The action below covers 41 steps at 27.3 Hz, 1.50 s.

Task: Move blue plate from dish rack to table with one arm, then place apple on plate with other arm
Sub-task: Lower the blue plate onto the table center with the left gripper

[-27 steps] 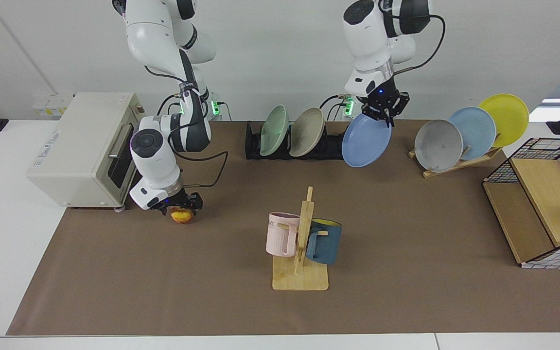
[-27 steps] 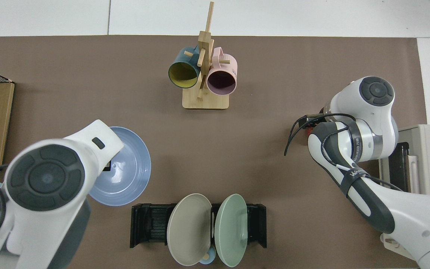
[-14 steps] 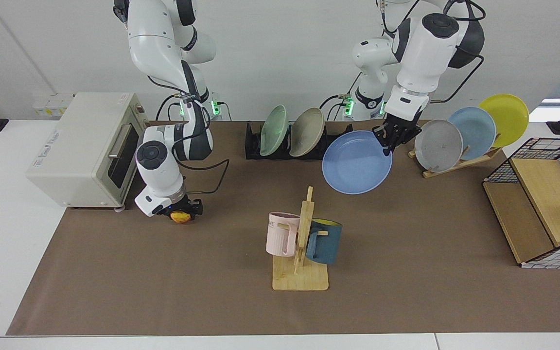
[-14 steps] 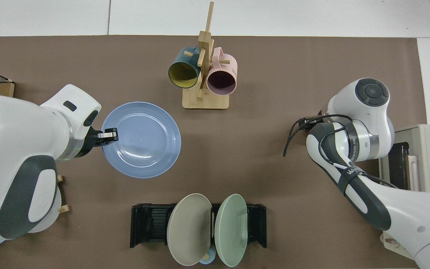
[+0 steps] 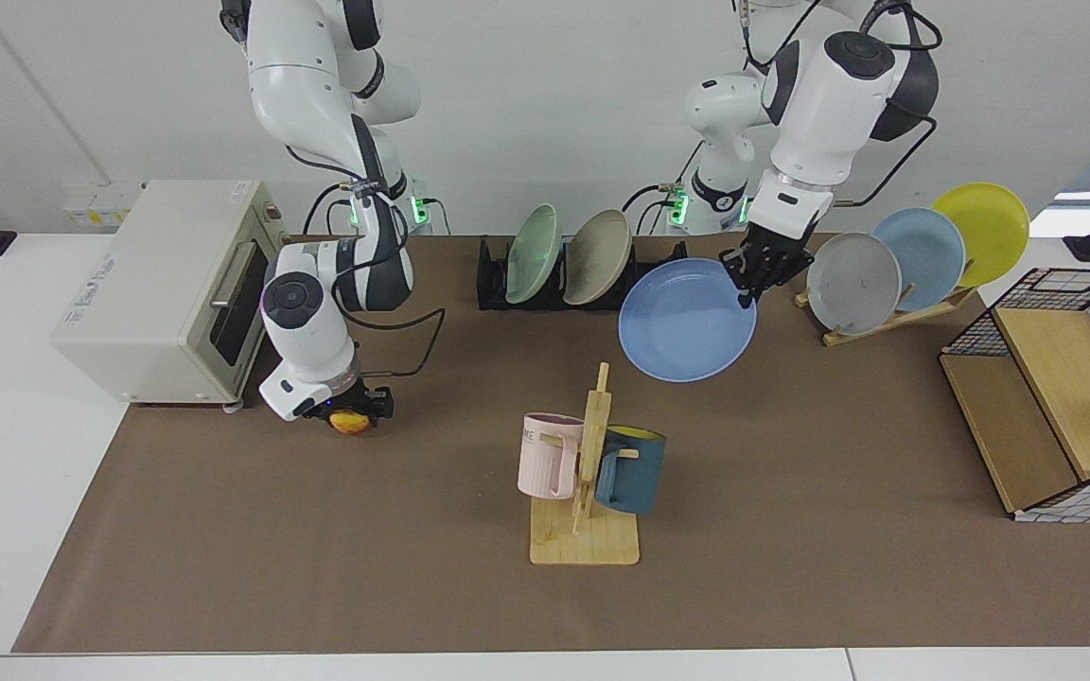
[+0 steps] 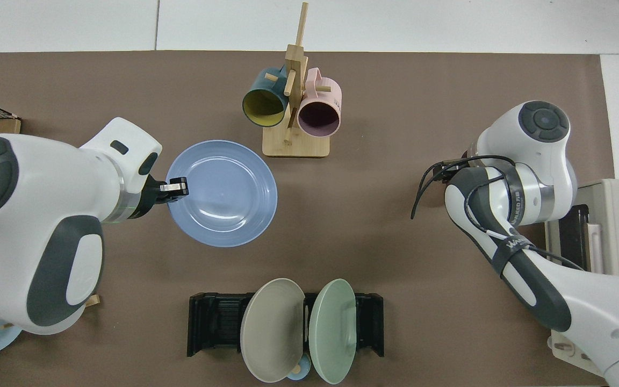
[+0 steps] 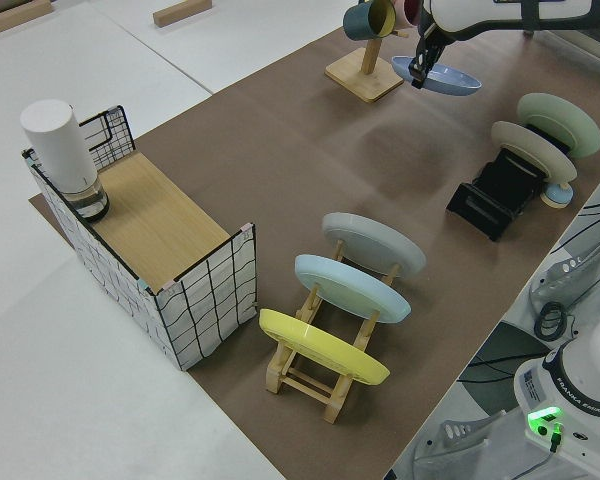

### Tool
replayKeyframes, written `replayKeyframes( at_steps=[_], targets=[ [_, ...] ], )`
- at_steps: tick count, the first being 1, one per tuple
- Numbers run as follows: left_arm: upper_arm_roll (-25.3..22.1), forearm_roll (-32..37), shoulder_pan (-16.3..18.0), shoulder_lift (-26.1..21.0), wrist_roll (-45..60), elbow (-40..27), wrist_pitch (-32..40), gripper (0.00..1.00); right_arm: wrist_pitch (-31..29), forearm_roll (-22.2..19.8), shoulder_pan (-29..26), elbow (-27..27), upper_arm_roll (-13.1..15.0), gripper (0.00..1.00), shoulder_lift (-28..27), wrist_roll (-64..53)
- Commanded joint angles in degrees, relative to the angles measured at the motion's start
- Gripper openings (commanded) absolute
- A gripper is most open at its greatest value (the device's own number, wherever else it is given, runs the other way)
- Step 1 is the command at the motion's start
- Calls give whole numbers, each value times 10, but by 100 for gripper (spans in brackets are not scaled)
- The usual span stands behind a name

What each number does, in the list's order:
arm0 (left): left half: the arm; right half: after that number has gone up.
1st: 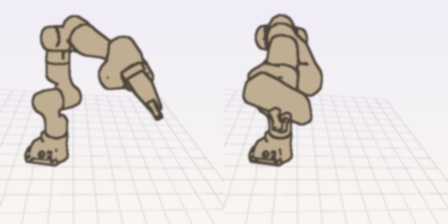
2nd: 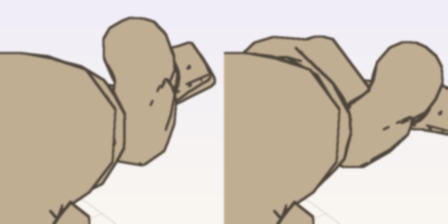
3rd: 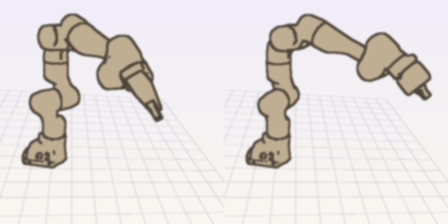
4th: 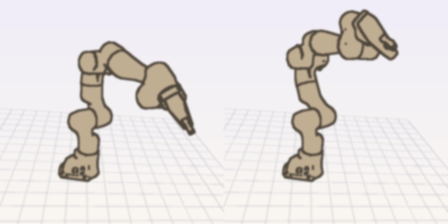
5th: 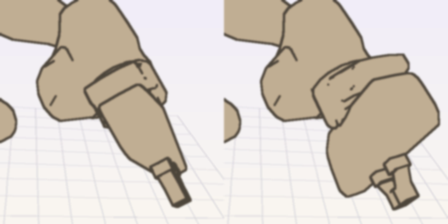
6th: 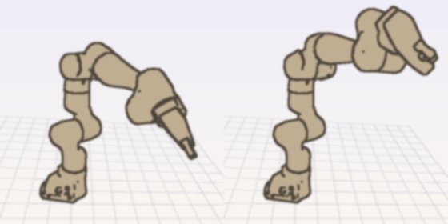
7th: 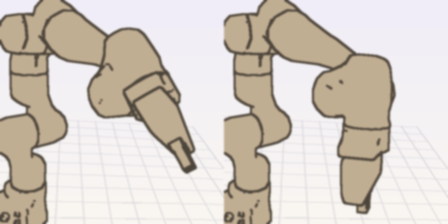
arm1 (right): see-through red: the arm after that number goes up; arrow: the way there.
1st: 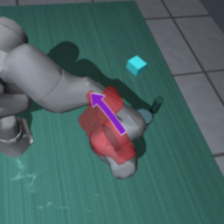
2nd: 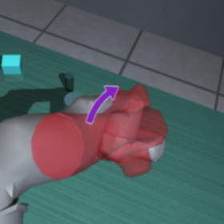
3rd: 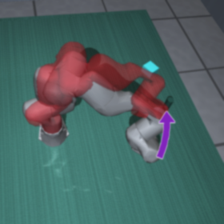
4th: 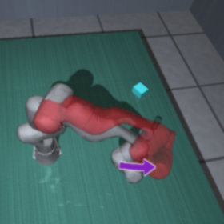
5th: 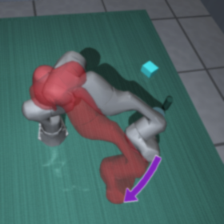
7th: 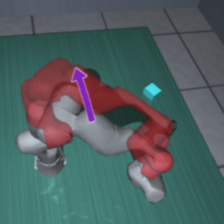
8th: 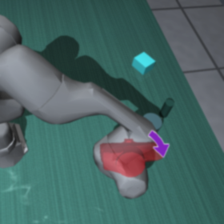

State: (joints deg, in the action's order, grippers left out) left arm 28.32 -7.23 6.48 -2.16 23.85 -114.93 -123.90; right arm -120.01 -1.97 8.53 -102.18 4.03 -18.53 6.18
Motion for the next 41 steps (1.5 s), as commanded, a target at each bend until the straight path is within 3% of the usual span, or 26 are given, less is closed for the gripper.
replayKeyframes(
  at_steps=[1, 10, 38, 39, 41],
  targets=[
    [-5, -6, -39, -17, 26, -56, -65, 0, 46, 1, -7, -6, -4, 0, 52, 2],
    [-6, -6, -68, -43, 42, -95, -151, 0, 70, 1, -7, -7, -5, 0, 76, 2],
    [-10, -3, -74, -59, 44, -100, -187, 0, 68, 2, -5, -15, -5, 0, 82, 3],
    [-10, -3, -74, -59, 43, -99, -187, 10, 68, 2, -5, -17, -5, 0, 82, 3],
    [-10, -2, -74, -63, 42, -98, -187, 42, 67, 2, -4, -17, -5, 0, 82, 4]
  ],
)
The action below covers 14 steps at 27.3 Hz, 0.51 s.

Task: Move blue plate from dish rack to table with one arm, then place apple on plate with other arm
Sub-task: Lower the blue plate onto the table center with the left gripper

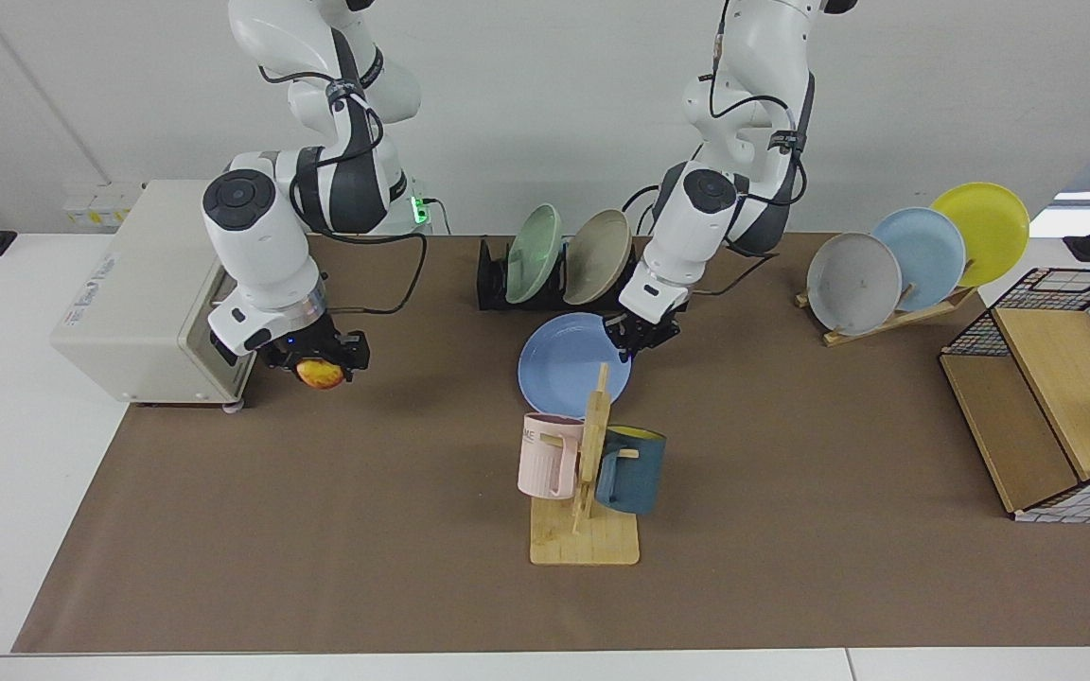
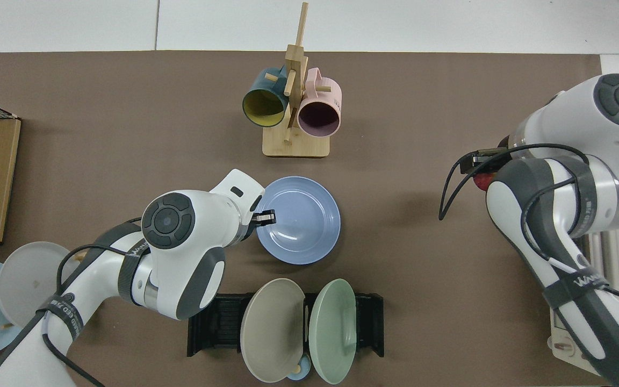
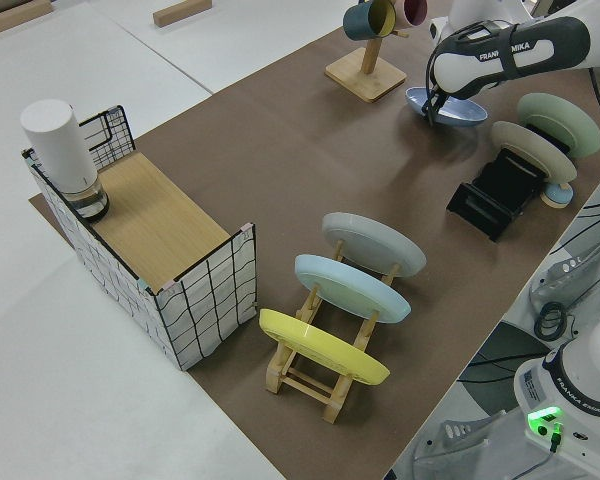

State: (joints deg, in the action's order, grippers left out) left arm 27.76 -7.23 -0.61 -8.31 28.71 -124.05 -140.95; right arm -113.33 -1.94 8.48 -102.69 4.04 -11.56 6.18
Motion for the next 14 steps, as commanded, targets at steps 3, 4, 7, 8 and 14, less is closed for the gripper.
replayKeyframes(
  at_steps=[3, 4, 7, 8, 14],
  targets=[
    [-5, -2, -4, -2, -6, -4, -16, 71, 0, 2, -3, -12, -5, 0, 12, 7],
    [-5, -2, -4, -2, -6, -4, -16, 75, 0, 2, -3, -13, -5, 0, 13, 7],
    [-6, -2, -4, -2, -5, -3, -16, 82, 0, 2, -5, -15, -5, 0, 14, 7],
    [-6, -2, -3, -2, -5, -2, -16, 83, 0, 2, -6, -16, -5, 0, 15, 7],
    [-19, 0, -6, -6, -3, 2, -15, 90, 0, 3, -5, -22, -6, 0, 19, 7]
  ],
)
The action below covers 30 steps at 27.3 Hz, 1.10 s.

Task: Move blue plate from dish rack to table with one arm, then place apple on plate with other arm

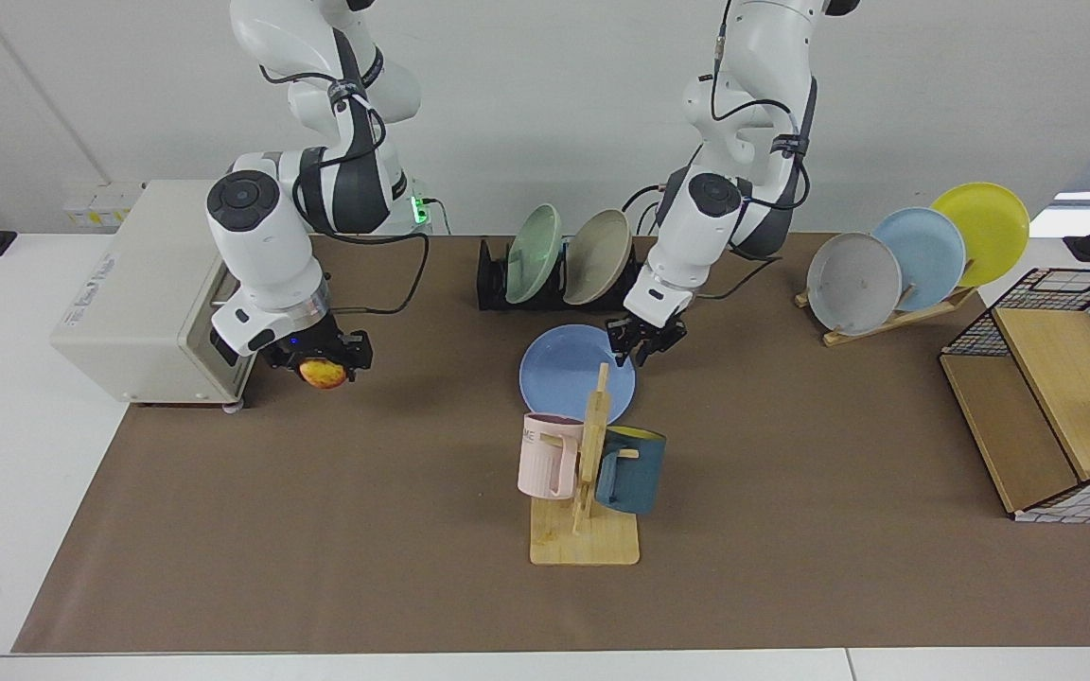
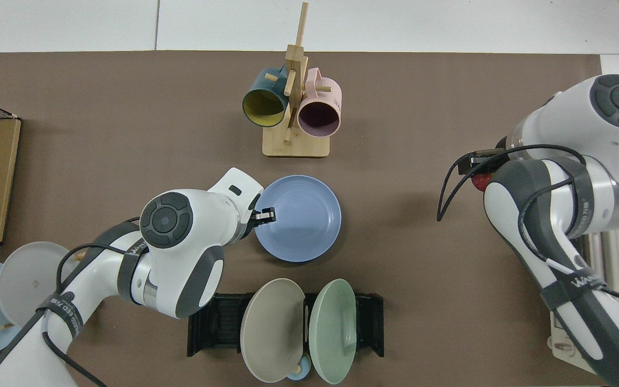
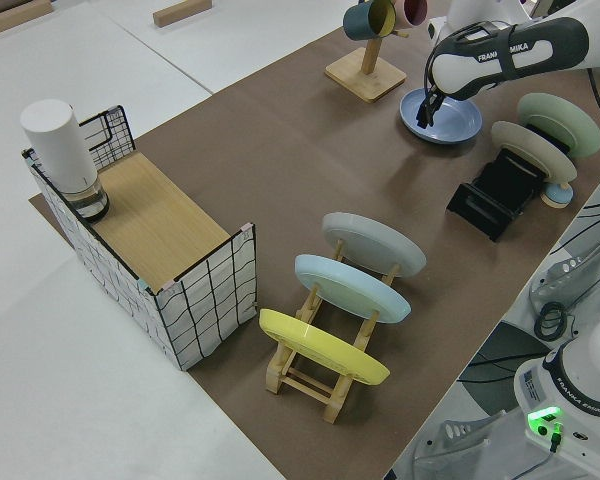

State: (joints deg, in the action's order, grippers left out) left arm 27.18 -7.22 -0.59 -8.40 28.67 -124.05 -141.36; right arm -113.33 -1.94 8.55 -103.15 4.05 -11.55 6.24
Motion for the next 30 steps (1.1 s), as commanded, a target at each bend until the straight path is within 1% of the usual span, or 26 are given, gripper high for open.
replayKeyframes(
  at_steps=[1, 5, 7, 11, 14, 16, 20, 22, 25, 28, 30],
  targets=[
    [-15, 6, -6, -6, -2, 4, -11, 90, 0, 3, -4, -18, -6, 0, 19, 8],
    [-30, 50, -6, -13, 6, 25, -1, 93, -1, 2, 5, -18, -6, 0, 19, 31],
    [-31, 57, -3, -8, 6, 30, 16, 93, -1, 2, 17, -15, -6, 0, 19, 40],
    [-44, 80, 5, 11, -2, 57, 99, 93, 0, 2, 51, -8, -6, 0, 18, 90],
    [-44, 95, 19, 29, -5, 79, 157, 100, 2, 2, 75, -5, -6, 0, 18, 122],
    [-45, 97, 32, 48, -6, 91, 194, 100, 4, 2, 94, -4, -6, 0, 19, 145],
    [-59, 94, 49, 80, -54, 113, 262, 100, 7, 3, 121, -3, -7, 0, 23, 177],
    [-77, 90, 47, 81, -97, 144, 316, 100, 10, 4, 136, -3, -8, 0, 25, 190],
    [-105, 87, 44, 78, -154, 194, 384, 100, 10, 24, 161, 0, -7, 0, 25, 213],
    [-124, 88, 45, 80, -179, 221, 419, 100, 5, 33, 187, 5, -8, 0, 23, 244],
    [-136, 88, 46, 83, -191, 232, 438, 100, -14, 32, 212, 5, -8, 0, 14, 278]
  ],
)
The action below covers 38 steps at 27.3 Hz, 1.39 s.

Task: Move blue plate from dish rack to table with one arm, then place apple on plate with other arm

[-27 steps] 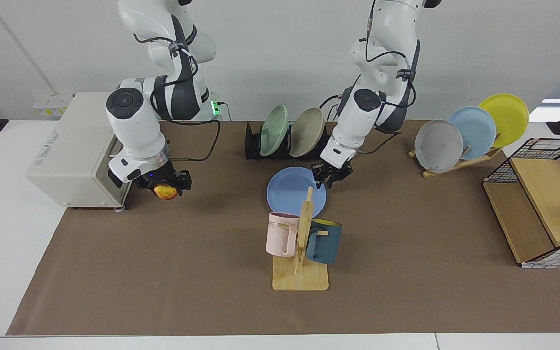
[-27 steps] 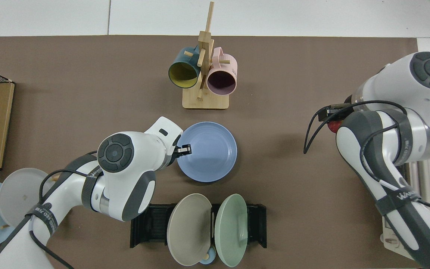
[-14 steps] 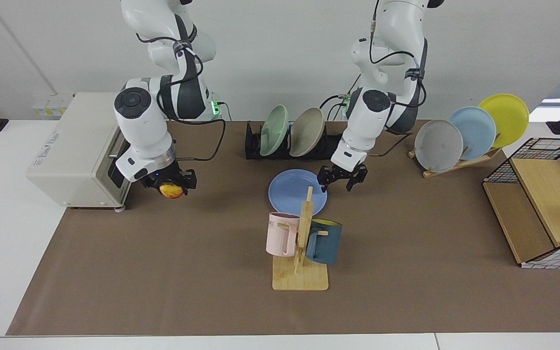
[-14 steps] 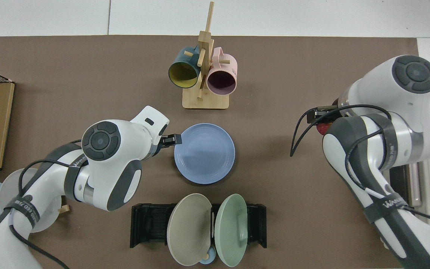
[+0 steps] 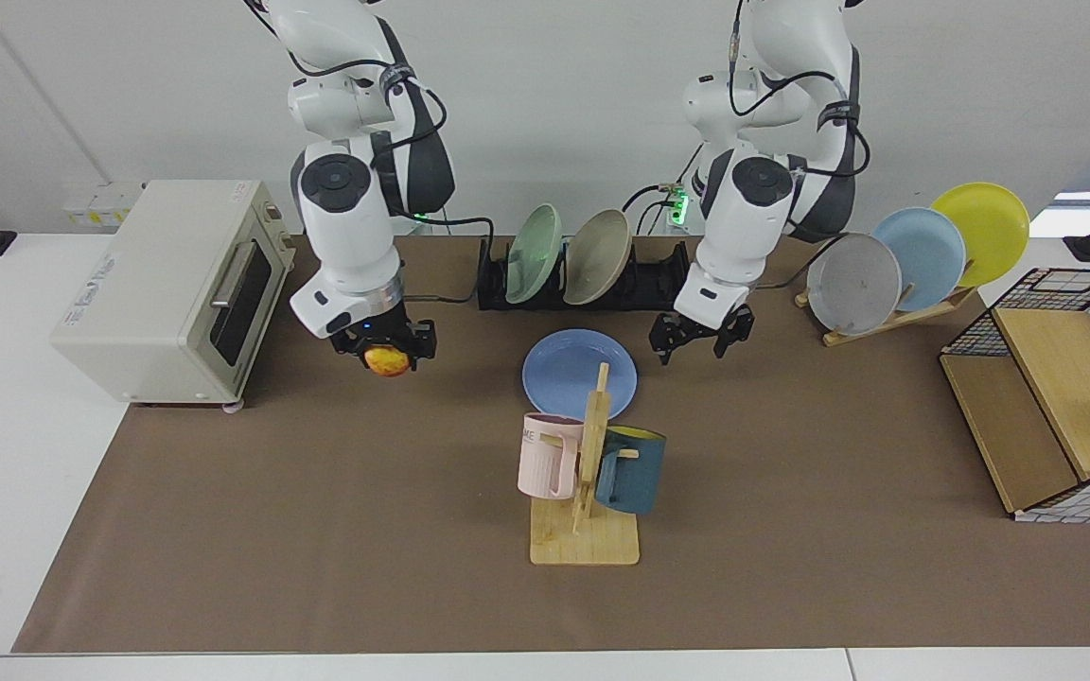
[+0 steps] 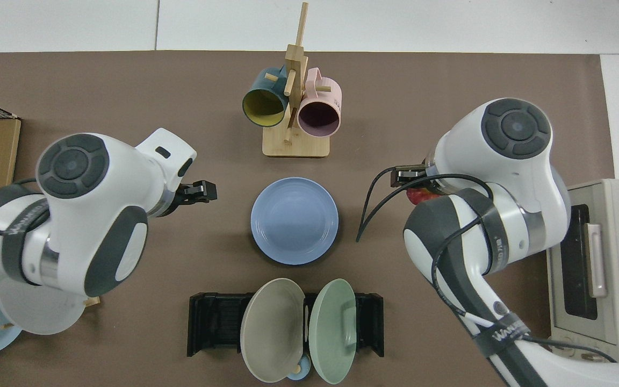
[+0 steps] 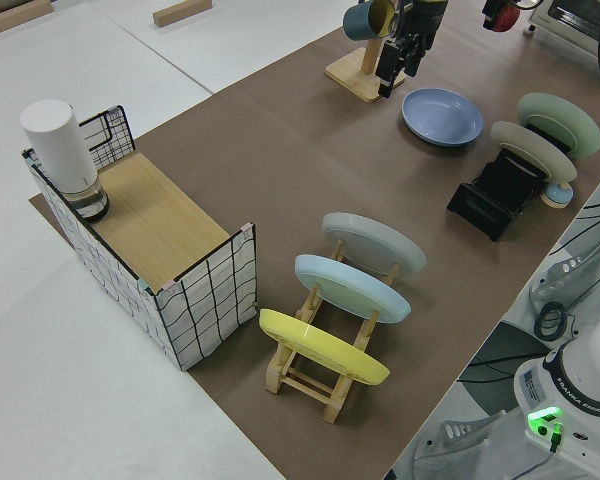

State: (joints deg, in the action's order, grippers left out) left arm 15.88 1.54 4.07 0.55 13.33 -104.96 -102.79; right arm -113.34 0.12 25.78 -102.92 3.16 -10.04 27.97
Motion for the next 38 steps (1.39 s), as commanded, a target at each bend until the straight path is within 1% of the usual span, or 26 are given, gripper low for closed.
replayKeyframes(
  at_steps=[1, 3, 7, 10, 12, 16, 19, 24, 27, 30, 31, 32, 33, 34, 38],
  targets=[
    [-30, 1, 0, -3, -46, 50, 63, 100, -27, 10, 49, 4, 1, 0, -6, 76],
    [-43, 1, -2, 1, -64, 68, 83, 100, -44, 8, 60, 5, 1, 0, -20, 96],
    [-76, 0, -2, 11, -101, 88, 114, 100, -55, 7, 82, 13, 1, 0, -40, 116],
    [-103, 0, -5, 23, -140, 88, 124, 100, -80, 4, 108, 32, 3, 0, -77, 146],
    [-110, 0, -5, 29, -157, 86, 129, 100, -93, 1, 118, 44, 4, 0, -105, 165],
    [-109, -1, -5, 31, -155, 83, 126, 100, -115, 3, 122, 44, 1, 0, -125, 166],
    [-108, -6, -6, 32, -153, 82, 125, 100, -143, 9, 132, 41, 2, 0, -139, 168],
    [-106, -8, -6, 31, -151, 78, 122, 100, -164, 12, 141, 42, 1, 0, -169, 168],
    [-106, -9, -6, 31, -151, 78, 121, 100, -191, 14, 147, 41, 1, 2, -179, 172],
    [-106, -9, -6, 31, -149, 78, 121, 100, -195, 18, 147, 40, 1, 5, -183, 180],
    [-106, -9, -6, 31, -148, 78, 121, 100, -194, 21, 147, 40, 1, 13, -183, 180],
    [-105, -9, -6, 31, -148, 78, 121, 100, -193, 24, 147, 40, 1, 29, -183, 179],
    [-105, -9, -6, 31, -148, 78, 121, 100, -190, 28, 147, 39, 1, 58, -183, 179],
    [-105, -9, -6, 31, -148, 78, 121, 100, -187, 30, 147, 39, 1, 100, -183, 179],
    [-104, -9, -6, 31, -145, 78, 120, 100, -174, 20, 147, 43, 2, 100, -182, 174]
  ],
)
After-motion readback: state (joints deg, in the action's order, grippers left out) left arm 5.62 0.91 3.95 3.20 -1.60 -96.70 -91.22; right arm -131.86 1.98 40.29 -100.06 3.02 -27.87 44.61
